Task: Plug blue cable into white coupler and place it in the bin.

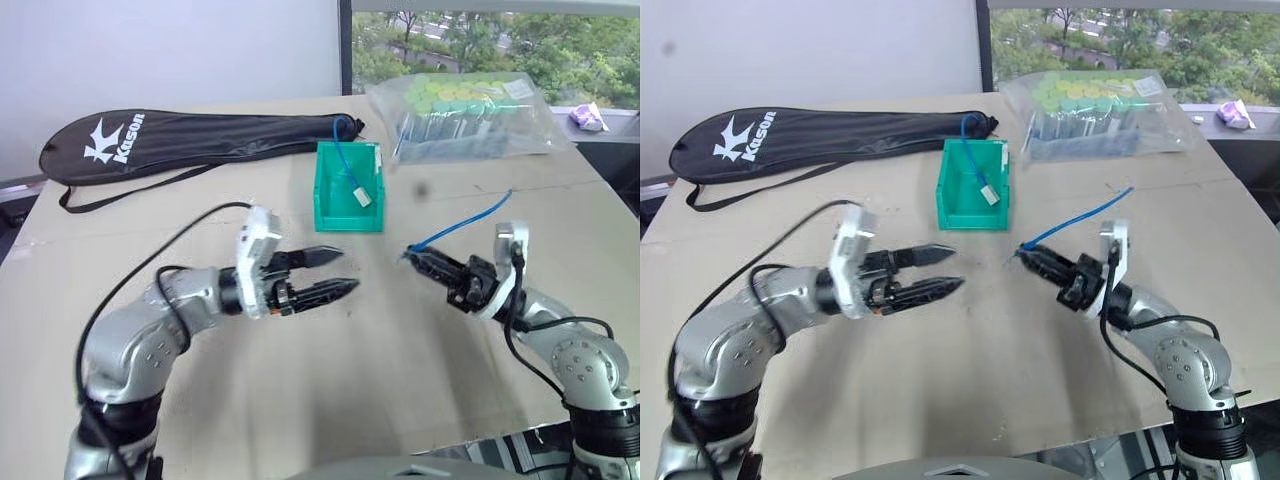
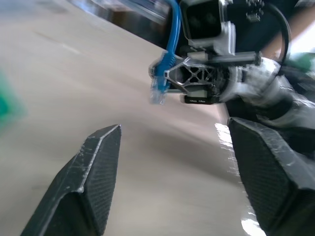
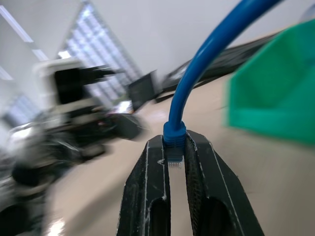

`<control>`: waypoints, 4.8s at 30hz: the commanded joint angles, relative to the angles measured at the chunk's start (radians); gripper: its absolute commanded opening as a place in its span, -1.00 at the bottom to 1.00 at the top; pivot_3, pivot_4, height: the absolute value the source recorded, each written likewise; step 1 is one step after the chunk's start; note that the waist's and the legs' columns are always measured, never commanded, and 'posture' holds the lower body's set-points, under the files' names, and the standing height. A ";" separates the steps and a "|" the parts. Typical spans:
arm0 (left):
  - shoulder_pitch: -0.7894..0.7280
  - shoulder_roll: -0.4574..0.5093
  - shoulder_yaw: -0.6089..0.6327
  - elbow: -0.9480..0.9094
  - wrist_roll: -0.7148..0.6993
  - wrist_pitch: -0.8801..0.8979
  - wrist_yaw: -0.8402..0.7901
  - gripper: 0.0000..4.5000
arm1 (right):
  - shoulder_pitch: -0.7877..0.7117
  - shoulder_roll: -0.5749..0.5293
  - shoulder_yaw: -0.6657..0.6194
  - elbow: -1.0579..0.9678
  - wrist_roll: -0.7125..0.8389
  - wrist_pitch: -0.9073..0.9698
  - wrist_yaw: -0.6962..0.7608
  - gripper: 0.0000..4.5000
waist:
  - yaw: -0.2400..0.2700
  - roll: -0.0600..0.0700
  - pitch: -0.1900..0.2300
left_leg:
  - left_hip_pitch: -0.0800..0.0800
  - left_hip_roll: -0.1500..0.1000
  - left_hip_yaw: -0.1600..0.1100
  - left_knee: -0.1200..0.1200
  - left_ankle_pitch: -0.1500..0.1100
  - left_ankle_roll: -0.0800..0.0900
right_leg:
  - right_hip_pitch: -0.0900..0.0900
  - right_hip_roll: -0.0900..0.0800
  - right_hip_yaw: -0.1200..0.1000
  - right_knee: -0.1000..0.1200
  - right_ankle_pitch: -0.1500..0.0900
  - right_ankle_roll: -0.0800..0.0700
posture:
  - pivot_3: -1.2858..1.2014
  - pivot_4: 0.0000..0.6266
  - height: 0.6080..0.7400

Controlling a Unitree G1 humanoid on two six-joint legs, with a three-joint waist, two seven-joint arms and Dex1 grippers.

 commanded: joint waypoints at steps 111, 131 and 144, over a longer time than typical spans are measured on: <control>-0.359 -0.175 -0.431 1.068 0.600 -1.031 -0.626 -0.76 | -0.334 -0.047 0.607 0.493 -0.830 -0.375 0.382 -1.00 | 0.000 0.003 -0.007 | 0.008 -0.003 -0.004 0.002 -0.001 0.003 | 0.012 0.000 -0.007 0.000 -0.001 -0.002 | 0.03 -0.52 1.00; -0.095 0.029 -0.276 0.654 0.506 -0.783 -0.491 0.97 | -0.394 0.015 0.372 0.304 -0.622 -0.249 0.364 -1.00 | -0.022 0.005 -0.015 | 0.012 0.001 -0.005 -0.004 -0.001 0.003 | 0.011 0.000 -0.006 0.001 -0.002 -0.002 | 0.03 -0.52 1.00; -0.019 0.017 0.015 0.053 0.258 -0.146 0.119 0.97 | -0.763 0.145 0.218 0.561 -0.610 -0.197 0.181 -1.00 | -0.002 0.004 -0.008 | -0.003 0.000 -0.006 -0.002 -0.001 0.002 | -0.002 -0.004 -0.009 0.000 -0.001 -0.001 | 0.03 -0.52 1.00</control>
